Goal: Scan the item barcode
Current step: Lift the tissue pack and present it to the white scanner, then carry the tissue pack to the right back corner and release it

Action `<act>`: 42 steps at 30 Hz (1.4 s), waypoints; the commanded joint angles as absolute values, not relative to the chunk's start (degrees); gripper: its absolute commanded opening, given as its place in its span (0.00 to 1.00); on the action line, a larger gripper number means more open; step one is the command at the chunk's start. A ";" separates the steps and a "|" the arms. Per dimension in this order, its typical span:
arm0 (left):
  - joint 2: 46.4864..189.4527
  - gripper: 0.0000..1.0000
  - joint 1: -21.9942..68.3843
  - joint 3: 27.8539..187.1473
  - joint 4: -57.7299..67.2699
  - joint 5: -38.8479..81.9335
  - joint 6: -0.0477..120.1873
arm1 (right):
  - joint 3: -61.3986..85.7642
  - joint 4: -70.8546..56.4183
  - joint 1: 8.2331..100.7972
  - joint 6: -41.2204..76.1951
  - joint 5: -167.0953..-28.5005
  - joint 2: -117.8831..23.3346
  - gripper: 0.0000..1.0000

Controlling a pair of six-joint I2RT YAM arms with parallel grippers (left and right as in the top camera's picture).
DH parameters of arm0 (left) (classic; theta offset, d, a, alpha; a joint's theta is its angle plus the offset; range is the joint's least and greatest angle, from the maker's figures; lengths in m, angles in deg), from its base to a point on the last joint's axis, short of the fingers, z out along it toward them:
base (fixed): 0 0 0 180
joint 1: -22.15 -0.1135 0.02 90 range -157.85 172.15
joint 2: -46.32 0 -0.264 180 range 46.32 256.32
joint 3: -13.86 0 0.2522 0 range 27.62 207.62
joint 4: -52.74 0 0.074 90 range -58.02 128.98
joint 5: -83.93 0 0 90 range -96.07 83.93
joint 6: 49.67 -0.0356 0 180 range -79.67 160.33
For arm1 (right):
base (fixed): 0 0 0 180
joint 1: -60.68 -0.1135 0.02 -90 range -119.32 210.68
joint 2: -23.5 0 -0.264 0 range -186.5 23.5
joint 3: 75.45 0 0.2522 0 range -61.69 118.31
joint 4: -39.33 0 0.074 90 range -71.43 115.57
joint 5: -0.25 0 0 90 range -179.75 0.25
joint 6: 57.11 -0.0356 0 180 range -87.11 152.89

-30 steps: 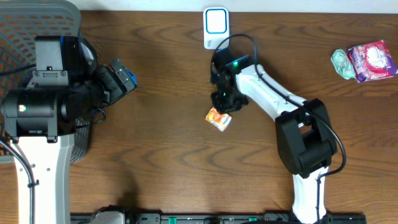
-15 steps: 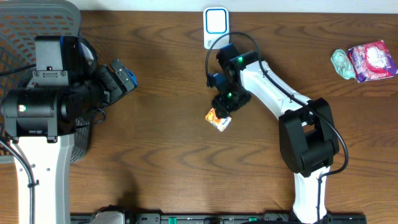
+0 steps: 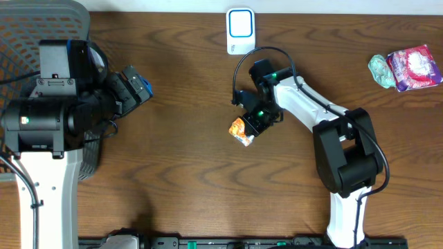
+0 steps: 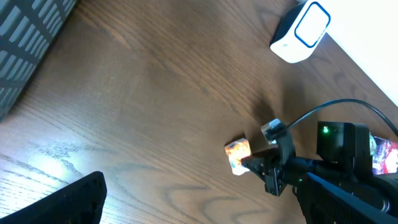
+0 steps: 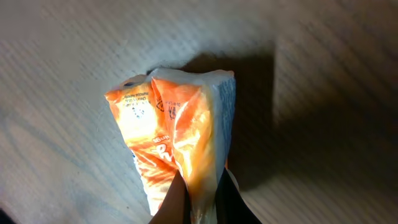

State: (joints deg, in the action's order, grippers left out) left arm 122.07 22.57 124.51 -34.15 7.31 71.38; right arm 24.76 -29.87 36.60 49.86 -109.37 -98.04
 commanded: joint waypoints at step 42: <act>121.87 0.98 22.31 124.88 -34.28 7.34 70.59 | 51.67 -4.41 49.80 37.99 -58.60 -100.70 0.01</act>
